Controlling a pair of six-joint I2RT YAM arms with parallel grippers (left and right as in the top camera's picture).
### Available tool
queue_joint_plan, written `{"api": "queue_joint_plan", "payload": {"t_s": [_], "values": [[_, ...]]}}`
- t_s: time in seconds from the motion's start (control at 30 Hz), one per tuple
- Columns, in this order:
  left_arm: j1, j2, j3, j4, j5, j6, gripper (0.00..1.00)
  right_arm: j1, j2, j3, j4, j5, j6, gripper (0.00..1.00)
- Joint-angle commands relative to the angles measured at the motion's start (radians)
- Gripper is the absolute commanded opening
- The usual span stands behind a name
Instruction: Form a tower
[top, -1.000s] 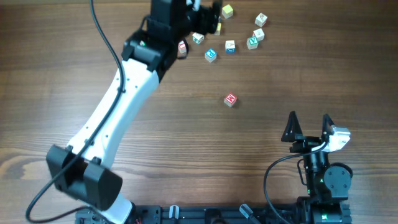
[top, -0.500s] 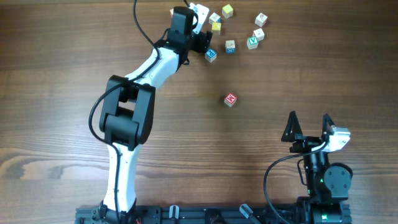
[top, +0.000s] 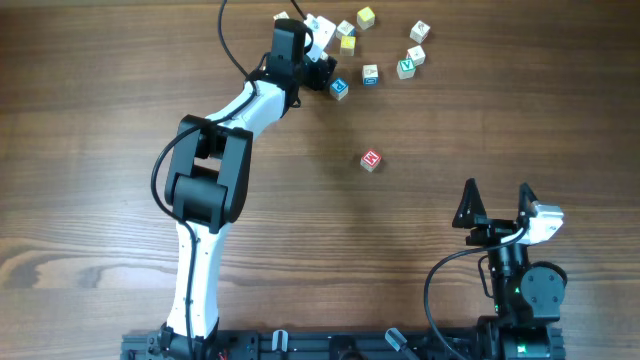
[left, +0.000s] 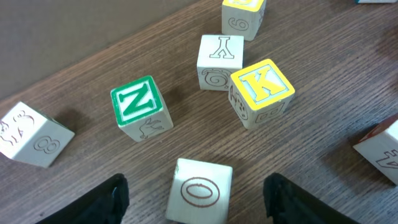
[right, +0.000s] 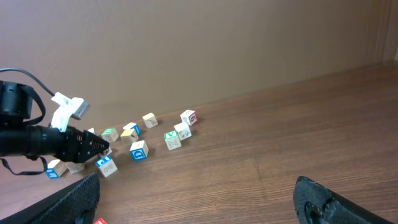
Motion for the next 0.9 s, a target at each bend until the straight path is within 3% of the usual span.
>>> {"api": "queue_joint_plan", "payload": {"t_s": [0.0,0.6,0.73,0.87], "values": [[0.008,0.014,0.004,0.01,0.013,0.035,0.76,-0.005,-0.006,-0.001,0.003,0.006,-0.007,1.0],[0.014,0.046,0.004,0.043,0.005,0.183,0.66,-0.005,-0.006,-0.001,0.003,0.006,-0.007,1.0],[0.015,0.051,0.004,0.041,-0.01,0.186,0.61,-0.005,-0.006,-0.001,0.003,0.006,-0.007,1.0],[0.014,0.05,0.004,0.032,-0.01,0.185,0.41,-0.005,-0.006,-0.001,0.003,0.006,-0.007,1.0]]}}
